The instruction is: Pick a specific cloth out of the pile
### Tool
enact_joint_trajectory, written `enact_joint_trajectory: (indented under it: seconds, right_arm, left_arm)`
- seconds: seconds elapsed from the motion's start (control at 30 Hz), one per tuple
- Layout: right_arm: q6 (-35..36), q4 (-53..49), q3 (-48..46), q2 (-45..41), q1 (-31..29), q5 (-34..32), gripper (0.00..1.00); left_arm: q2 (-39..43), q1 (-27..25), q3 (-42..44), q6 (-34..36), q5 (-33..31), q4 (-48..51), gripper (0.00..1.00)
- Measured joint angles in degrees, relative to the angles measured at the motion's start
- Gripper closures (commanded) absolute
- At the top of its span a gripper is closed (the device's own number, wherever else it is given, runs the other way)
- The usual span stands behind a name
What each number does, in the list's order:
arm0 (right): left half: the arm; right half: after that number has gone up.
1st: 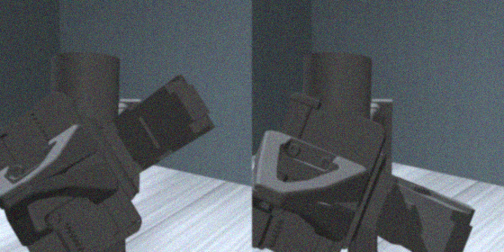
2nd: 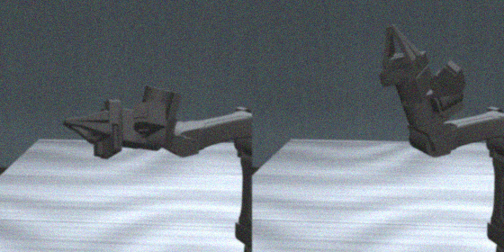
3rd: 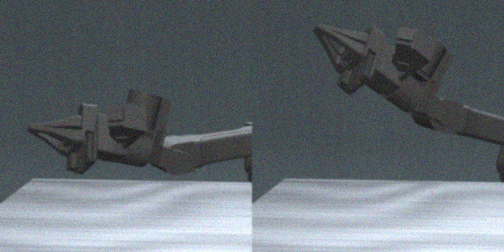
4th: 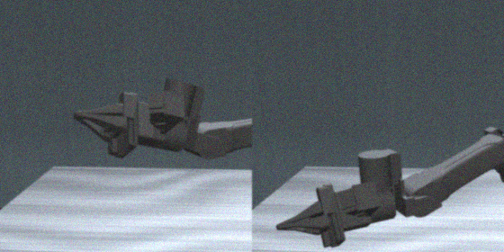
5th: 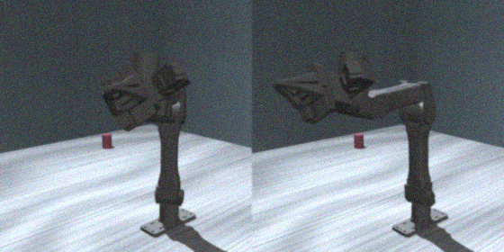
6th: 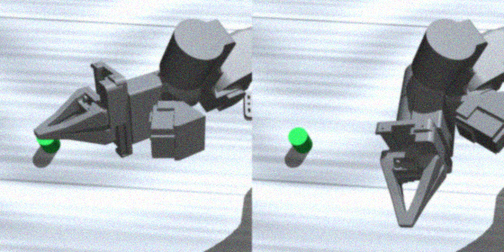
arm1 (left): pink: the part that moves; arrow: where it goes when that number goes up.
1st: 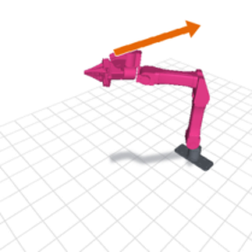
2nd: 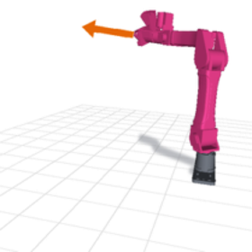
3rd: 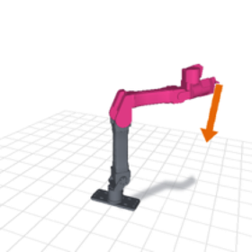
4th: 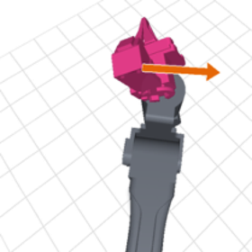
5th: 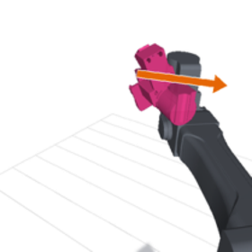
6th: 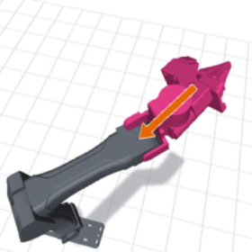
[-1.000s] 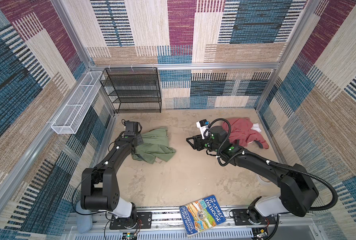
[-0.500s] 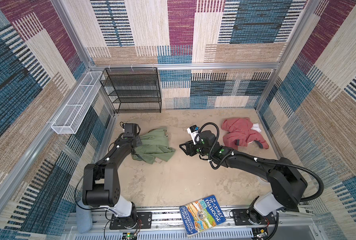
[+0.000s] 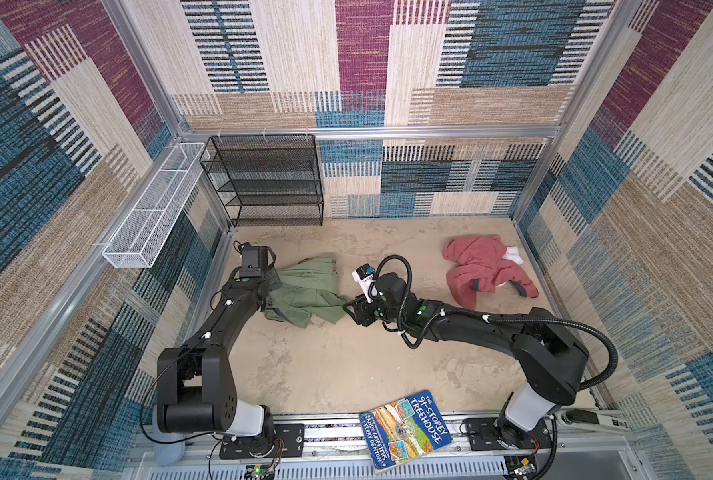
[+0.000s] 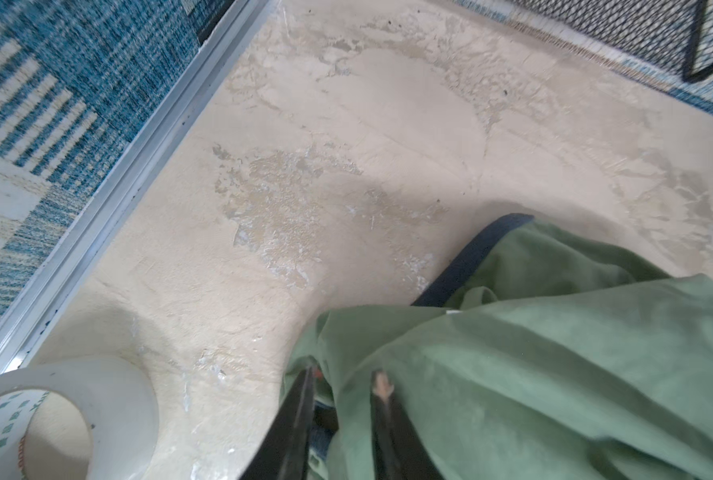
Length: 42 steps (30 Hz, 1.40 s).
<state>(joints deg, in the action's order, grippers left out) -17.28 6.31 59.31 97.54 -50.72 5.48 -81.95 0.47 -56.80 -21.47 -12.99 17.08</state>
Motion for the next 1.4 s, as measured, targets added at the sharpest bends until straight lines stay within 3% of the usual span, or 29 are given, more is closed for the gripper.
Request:
enact_joint_trajectory:
  seconds: [0.5, 0.8, 0.97, 1.4]
  right_arm:
    - [-0.4, -0.2, 2.0, 7.0, -1.7, -1.6, 0.48]
    - [-1.1, -0.2, 2.5, 10.8, -1.8, -2.8, 0.42]
    - [-1.2, 0.2, 3.5, 13.4, -1.6, -3.1, 0.38]
    - [-1.2, 4.8, 5.1, 17.4, 1.6, -2.0, 0.42]
  left_arm:
    - [5.8, -1.1, 1.5, -1.1, 4.4, 1.2, 0.73]
    - [7.9, -4.1, 1.5, -2.3, 6.6, 1.7, 0.73]
    - [8.7, -4.4, 1.5, -2.3, 6.7, 1.8, 0.73]
    - [9.8, -4.6, 1.9, -2.3, 5.8, 2.1, 0.73]
